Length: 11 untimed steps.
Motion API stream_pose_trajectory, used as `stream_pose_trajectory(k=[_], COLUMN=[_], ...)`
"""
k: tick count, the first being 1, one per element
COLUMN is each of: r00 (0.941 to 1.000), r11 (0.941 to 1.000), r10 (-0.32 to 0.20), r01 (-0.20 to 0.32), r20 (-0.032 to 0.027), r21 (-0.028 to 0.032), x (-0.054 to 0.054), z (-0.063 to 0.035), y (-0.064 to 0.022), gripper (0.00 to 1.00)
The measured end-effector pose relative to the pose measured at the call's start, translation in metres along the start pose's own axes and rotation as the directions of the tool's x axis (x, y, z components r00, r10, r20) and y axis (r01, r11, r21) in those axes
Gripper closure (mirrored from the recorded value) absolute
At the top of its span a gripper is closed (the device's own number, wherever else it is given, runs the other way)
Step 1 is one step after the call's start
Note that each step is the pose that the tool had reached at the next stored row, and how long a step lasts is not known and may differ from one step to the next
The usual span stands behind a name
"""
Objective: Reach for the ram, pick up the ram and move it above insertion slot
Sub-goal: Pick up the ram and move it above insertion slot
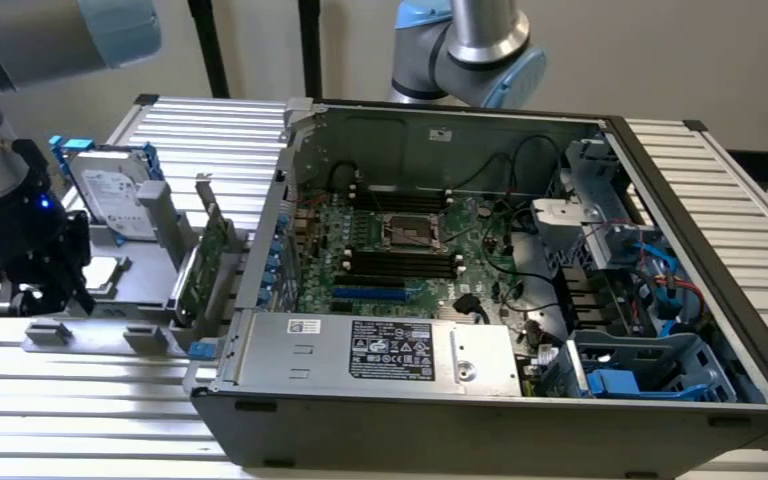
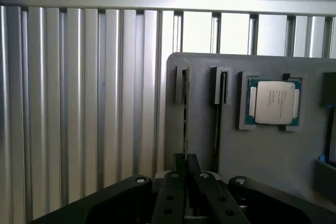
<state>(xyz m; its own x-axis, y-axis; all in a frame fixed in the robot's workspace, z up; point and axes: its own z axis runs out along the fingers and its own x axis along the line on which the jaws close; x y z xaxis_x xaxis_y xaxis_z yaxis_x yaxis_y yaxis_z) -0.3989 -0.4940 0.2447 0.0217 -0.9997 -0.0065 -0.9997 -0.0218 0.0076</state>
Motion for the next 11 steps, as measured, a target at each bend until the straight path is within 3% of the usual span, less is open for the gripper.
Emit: stream_pose_trajectory(k=[11], r00=[1.0], r11=[1.0], r10=[0.0], r01=[0.0], r20=[0.0006], r21=[0.0], x=[0.0], z=[-0.0504], y=[-0.0157], gripper=[0.87])
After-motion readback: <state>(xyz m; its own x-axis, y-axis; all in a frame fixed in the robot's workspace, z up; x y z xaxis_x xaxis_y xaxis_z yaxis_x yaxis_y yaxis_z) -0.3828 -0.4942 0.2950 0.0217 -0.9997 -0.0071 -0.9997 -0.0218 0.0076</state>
